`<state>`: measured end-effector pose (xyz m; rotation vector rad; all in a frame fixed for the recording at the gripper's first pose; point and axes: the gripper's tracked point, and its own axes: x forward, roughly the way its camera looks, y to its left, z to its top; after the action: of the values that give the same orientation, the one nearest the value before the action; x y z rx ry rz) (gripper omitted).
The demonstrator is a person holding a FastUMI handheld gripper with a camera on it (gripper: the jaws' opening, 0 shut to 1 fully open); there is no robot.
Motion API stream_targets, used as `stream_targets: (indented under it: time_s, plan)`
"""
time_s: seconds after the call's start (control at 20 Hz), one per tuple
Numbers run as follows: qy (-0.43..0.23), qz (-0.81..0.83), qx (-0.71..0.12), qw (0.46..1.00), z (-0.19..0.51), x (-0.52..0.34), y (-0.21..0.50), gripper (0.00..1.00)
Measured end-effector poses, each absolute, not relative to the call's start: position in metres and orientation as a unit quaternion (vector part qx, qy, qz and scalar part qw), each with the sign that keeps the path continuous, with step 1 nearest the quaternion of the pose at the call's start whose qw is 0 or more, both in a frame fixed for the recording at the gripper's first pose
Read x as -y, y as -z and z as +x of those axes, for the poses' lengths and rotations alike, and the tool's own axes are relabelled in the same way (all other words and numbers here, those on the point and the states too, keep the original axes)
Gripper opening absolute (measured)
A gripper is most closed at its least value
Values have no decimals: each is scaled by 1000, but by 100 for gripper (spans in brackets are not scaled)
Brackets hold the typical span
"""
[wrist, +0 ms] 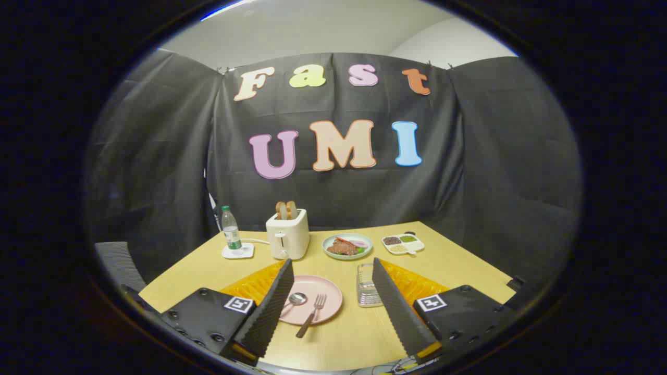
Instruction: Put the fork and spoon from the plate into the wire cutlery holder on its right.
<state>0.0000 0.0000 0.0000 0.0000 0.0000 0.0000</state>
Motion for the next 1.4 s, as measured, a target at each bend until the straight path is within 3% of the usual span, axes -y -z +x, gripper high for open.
stream_targets:
  time_s: [0.9,1.4]
  plan:
    - [4,-12,-11,1000,3,-11,16,97]
    - [-3,-6,-50,999,35,-36,79,97]
